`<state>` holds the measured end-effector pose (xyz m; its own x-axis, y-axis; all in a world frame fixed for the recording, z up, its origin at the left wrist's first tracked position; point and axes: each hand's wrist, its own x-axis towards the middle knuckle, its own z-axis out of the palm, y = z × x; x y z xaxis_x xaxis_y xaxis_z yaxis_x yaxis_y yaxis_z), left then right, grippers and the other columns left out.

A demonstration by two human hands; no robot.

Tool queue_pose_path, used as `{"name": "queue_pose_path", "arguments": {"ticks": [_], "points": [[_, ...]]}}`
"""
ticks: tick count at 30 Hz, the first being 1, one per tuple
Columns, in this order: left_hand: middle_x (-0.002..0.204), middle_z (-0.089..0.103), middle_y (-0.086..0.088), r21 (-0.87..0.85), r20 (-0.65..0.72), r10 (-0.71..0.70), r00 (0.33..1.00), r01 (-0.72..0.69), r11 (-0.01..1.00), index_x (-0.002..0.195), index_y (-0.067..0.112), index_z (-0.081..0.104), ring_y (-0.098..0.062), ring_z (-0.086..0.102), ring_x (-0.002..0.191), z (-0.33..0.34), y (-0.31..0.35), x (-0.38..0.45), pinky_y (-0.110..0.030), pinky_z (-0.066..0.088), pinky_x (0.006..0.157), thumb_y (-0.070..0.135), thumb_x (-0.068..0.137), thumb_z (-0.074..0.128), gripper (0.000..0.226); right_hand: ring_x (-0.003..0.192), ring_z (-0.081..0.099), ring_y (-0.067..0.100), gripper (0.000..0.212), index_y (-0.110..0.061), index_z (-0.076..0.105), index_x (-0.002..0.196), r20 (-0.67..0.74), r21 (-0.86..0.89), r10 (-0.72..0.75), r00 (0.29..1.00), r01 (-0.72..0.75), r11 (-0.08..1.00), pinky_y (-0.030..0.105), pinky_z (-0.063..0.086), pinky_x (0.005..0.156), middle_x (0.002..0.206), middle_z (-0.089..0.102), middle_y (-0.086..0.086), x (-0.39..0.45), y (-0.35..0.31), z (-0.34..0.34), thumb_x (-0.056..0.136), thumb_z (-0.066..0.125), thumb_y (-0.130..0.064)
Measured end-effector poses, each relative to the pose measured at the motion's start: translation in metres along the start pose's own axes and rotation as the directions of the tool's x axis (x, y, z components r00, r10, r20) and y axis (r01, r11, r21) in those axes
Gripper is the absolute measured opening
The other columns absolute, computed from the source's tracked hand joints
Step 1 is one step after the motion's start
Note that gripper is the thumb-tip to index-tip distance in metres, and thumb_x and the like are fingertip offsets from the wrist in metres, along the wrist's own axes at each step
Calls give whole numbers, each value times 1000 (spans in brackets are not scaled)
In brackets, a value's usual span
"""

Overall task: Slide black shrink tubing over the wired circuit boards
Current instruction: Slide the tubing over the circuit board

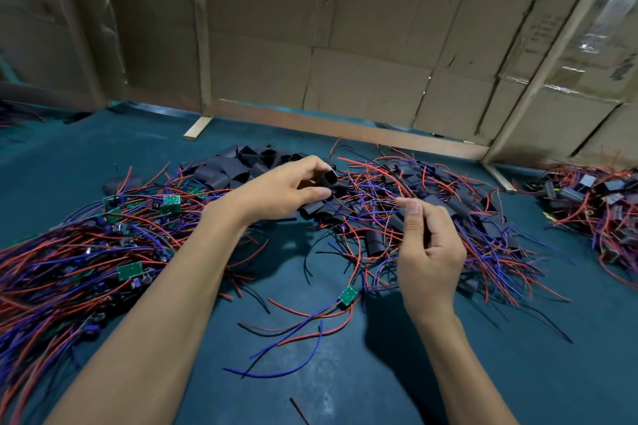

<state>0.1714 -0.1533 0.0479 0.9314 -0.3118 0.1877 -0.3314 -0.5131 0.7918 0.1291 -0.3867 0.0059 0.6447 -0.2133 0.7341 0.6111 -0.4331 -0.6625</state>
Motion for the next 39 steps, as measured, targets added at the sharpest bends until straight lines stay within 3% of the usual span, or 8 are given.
{"name": "queue_pose_path", "arguments": {"ticks": [4,14,21,26,29,31,34,39], "points": [[121,68,9,15,-59,82,995,-81,997,123,22,57,-3,61,119,-3,-3,3,-39,46,109,12,99,61,26,90,63,4,22,-20,74,105,76,-8,8,997,-7,1000,16,44,80,93,66,-5,2,2,-3,104,52,-21],[127,66,1,49,-94,114,989,-110,993,127,18,58,-13,60,124,-6,-7,2,-48,43,111,10,98,63,30,78,60,14,24,-9,77,101,143,-86,-27,989,39,996,19,43,73,83,63,0,1,6,-2,101,56,-21],[119,69,8,393,17,144,989,-139,909,128,24,65,-13,61,112,-10,5,-1,-31,45,97,16,91,73,38,73,52,11,18,-15,76,111,328,-242,-47,943,132,961,30,41,67,81,50,-11,-2,6,-2,100,63,-20],[119,71,9,485,113,111,987,-152,861,127,33,65,-14,62,110,3,24,2,-32,47,94,32,89,76,40,100,56,-1,65,-29,33,156,529,-79,221,819,-212,974,24,40,93,123,63,-14,-3,3,1,91,35,-25],[110,72,4,478,199,103,975,-188,858,125,24,67,-16,63,101,17,30,5,-37,49,88,28,90,74,36,90,61,6,72,-34,16,160,530,-23,185,828,-204,979,31,43,86,135,62,-16,-3,10,1,93,35,-18],[112,72,5,460,200,105,974,-188,868,127,24,66,-15,63,103,20,31,7,-35,49,89,27,91,74,37,104,63,5,72,-29,11,161,517,39,161,841,-210,977,31,45,93,142,57,-13,-4,14,2,96,38,-14],[117,71,5,441,194,107,975,-184,878,130,25,65,-13,61,107,20,30,7,-30,47,91,27,91,74,40,126,59,10,71,-24,20,158,441,183,148,885,-250,951,32,46,106,143,56,-6,-5,13,5,95,46,-5],[117,71,2,392,149,147,978,-194,899,131,23,65,-15,62,106,19,28,4,-35,47,92,27,92,73,40,93,74,23,35,-40,62,105,234,275,218,947,-279,920,54,58,90,101,71,-6,-4,11,7,83,74,-16]]}}
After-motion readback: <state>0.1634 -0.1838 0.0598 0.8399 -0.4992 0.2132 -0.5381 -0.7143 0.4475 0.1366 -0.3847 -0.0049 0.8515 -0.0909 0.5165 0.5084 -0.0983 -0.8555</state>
